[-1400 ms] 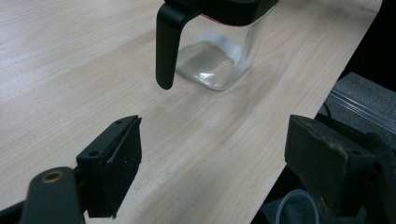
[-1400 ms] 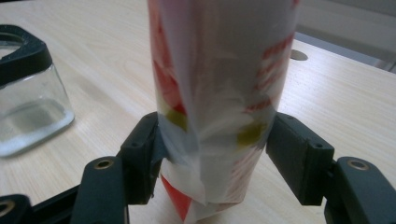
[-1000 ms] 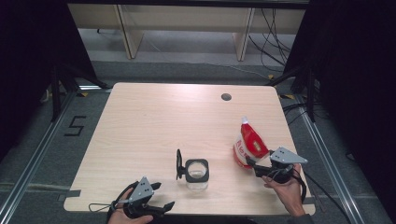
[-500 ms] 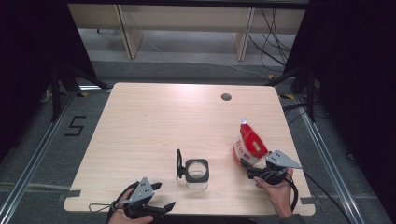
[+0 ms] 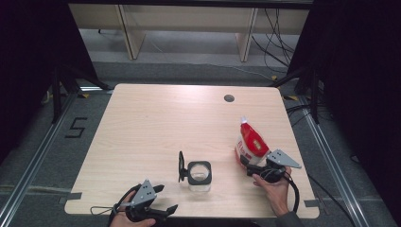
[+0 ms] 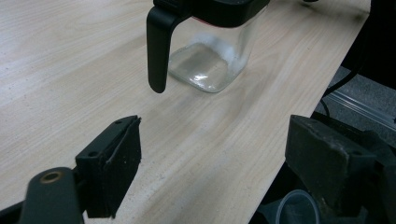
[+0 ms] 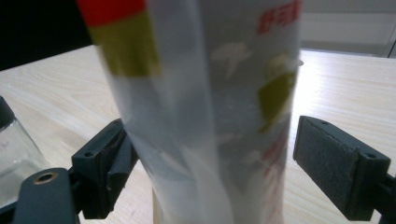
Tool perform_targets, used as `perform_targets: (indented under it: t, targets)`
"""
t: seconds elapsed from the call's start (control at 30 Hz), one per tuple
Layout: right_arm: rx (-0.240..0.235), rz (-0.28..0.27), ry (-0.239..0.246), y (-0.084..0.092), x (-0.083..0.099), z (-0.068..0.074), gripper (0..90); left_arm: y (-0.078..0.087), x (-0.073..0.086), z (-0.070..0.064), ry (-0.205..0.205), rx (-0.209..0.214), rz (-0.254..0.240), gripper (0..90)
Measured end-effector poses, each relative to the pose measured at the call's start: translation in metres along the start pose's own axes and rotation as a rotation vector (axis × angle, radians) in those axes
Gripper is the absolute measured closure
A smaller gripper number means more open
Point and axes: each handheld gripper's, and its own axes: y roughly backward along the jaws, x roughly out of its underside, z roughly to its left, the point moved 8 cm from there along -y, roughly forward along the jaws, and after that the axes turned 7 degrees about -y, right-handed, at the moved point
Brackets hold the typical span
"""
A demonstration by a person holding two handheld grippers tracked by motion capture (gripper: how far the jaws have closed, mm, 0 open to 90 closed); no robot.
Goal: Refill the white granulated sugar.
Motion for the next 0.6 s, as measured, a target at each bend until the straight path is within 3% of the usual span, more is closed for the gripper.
perform_targets:
  t: [0.07,0.1,0.13,0.2,0.27,0.3,0.33,0.43,0.6]
  targets:
    - [-0.003,-0.011,-0.025,-0.001,-0.001,0.002,15.7,0.001,0.002,0.002,-0.023,-0.007,0.025,17.9]
    - [-0.010,-0.021,0.000,-0.003,-0.002,0.001,15.7,0.001,0.002,0.002,-0.023,-0.007,0.026,18.0]
    - [0.016,-0.005,-0.005,-0.003,0.000,0.000,15.7,0.001,0.002,0.002,-0.024,-0.007,0.027,18.0]
    - [0.006,-0.018,0.016,-0.005,-0.001,-0.001,15.8,0.001,0.002,0.002,-0.019,-0.007,0.026,18.0]
    - [0.002,-0.009,-0.002,-0.007,0.001,-0.001,15.8,-0.001,-0.001,-0.001,0.004,0.003,-0.014,18.0]
    - [0.002,-0.009,-0.002,-0.007,0.001,-0.001,15.8,-0.001,0.000,0.000,-0.008,-0.001,-0.007,18.0]
    - [0.003,-0.009,-0.018,-0.007,0.002,0.000,15.8,0.001,0.001,0.002,-0.048,0.000,0.020,18.0]
    - [0.000,-0.013,0.015,-0.011,0.002,0.000,15.9,-0.002,-0.001,-0.002,0.006,0.005,-0.009,18.0]
    - [0.018,-0.028,-0.012,-0.011,0.002,0.000,17.1,-0.001,0.000,-0.002,-0.004,0.004,0.006,18.0]
